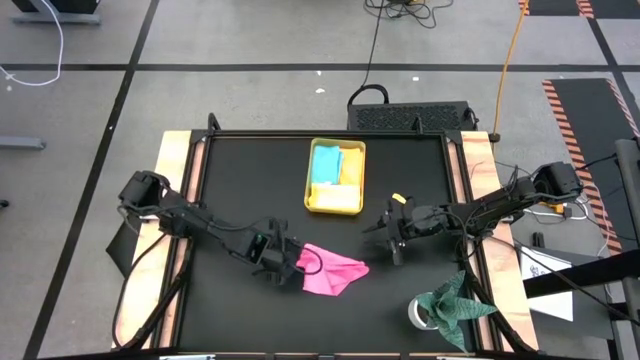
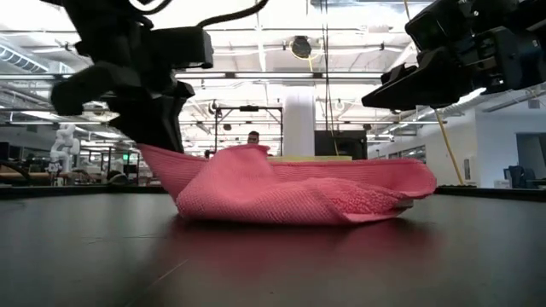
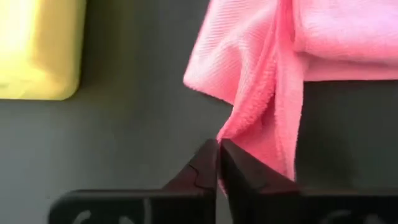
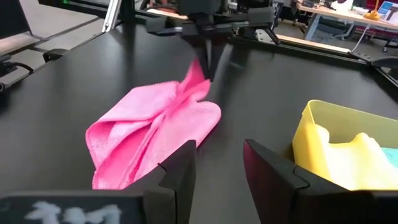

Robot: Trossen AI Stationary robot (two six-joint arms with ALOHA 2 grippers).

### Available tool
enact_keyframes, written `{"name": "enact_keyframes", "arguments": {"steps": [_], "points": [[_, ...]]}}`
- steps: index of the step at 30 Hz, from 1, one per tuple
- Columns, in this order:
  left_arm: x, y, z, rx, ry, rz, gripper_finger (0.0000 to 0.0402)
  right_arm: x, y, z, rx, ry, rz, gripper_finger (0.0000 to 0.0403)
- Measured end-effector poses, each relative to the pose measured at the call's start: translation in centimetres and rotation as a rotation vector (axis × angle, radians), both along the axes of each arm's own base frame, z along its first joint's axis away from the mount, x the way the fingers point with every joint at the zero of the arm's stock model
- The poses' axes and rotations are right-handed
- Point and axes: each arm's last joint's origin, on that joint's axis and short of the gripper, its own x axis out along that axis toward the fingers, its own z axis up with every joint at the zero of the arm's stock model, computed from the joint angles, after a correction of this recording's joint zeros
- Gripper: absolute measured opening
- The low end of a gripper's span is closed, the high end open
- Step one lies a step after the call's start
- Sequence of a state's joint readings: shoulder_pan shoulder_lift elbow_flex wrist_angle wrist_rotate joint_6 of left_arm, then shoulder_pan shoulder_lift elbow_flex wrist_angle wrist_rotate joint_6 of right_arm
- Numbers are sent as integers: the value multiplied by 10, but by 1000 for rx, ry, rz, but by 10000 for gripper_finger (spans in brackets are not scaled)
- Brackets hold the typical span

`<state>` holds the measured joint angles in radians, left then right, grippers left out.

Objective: Fold microfiber towels
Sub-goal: Fold the pink towel

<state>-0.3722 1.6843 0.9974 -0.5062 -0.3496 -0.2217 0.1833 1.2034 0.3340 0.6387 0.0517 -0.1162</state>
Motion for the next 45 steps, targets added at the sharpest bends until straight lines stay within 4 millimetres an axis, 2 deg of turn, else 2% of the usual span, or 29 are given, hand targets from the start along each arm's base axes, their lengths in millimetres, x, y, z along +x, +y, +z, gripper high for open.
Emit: {"name": "enact_keyframes", "arguments": {"steps": [4, 7, 9, 12, 17, 22, 28, 34, 41, 45], "points": [[4, 10, 7, 13, 23, 29, 10, 0, 0, 0, -1, -2, 0, 128], [8, 12, 23, 95, 39, 45, 4, 0, 0, 0, -1, -1, 0, 128], [12, 11, 42, 198, 12, 66, 4, 0, 0, 0, -1, -2, 1, 128], [19, 4, 81, 381, -87, 104, 3, 0, 0, 0, -3, -2, 1, 128], [27, -18, 143, 575, -278, 79, 2, 0, 0, 0, -3, -2, 1, 128], [22, -38, 179, 687, -361, 29, 2, 0, 0, 0, -3, -1, 1, 128], [21, -47, 197, 735, -407, 5, 5, 0, 0, 0, -9, -3, -1, 128], [21, -46, 194, 654, -397, -11, 8, 1, -1, 2, -19, -20, -53, 131], [24, -40, 192, 592, -396, 0, 4, 3, 4, -1, -11, -25, -26, 178], [28, -31, 192, 559, -400, 47, 12, 14, 11, -2, -17, -28, -4, 206]]}}
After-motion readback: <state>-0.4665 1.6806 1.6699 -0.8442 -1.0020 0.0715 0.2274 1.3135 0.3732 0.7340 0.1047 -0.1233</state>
